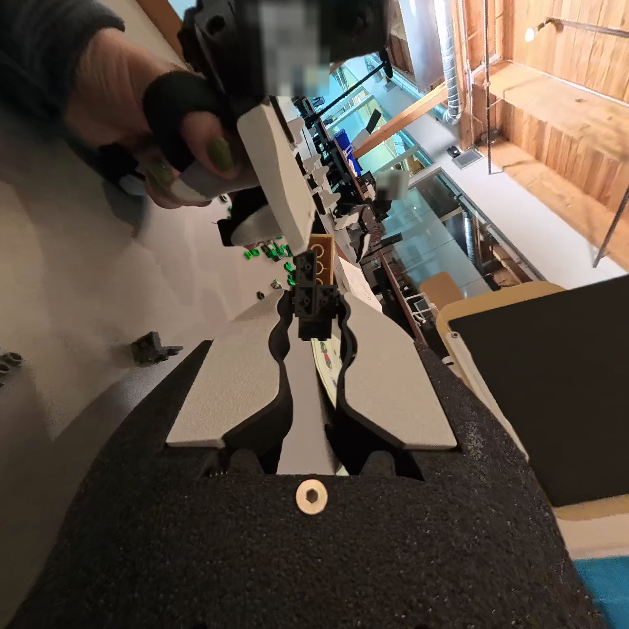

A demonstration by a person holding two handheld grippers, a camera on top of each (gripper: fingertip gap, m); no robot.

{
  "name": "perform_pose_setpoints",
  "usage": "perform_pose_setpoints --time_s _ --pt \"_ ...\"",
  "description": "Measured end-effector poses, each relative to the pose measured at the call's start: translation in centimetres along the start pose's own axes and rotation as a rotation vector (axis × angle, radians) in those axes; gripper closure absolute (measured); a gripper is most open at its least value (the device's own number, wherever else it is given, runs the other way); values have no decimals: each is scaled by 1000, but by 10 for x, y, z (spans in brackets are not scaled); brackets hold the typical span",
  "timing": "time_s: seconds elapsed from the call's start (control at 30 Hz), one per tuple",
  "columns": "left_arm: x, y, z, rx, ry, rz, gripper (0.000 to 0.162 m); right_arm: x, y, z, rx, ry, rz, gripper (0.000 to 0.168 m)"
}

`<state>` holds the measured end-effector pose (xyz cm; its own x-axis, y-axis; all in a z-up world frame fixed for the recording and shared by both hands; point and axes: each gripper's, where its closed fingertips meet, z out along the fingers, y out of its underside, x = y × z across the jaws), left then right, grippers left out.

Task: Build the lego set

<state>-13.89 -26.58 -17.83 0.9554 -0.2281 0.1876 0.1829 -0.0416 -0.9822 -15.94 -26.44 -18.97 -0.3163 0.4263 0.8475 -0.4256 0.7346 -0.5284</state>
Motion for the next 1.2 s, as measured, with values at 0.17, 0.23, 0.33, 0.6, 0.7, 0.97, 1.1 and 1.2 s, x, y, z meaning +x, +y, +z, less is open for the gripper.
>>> perform_pose_setpoints --time_s 0.17,0.23,0.33,0.6,0.7,0.97,1.1,1.2 --pt "5 4 3 -33 28 6 126 0 -3 0 9 18 -30 143" --pt "3 2 2 -16 28 -12 129 2 -3 0 14 24 -24 142" --pt "2 -5 -4 45 44 -47 133 3 -3 -1 19 31 -38 143" --pt "-1 -13 -12 113 57 -101 150 1 -2 1 13 29 -73 142" --pt "-2 -13 -12 109 50 -108 150 1 0 1 6 24 -66 142" --pt "-1 -10 -13 87 35 -56 152 -2 1 3 -1 19 -76 143" --pt "-7 -14 -17 121 -8 -56 154 3 2 4 -1 55 -51 142" --pt "-16 -22 -26 193 -38 -100 153 6 7 3 -14 42 41 133"
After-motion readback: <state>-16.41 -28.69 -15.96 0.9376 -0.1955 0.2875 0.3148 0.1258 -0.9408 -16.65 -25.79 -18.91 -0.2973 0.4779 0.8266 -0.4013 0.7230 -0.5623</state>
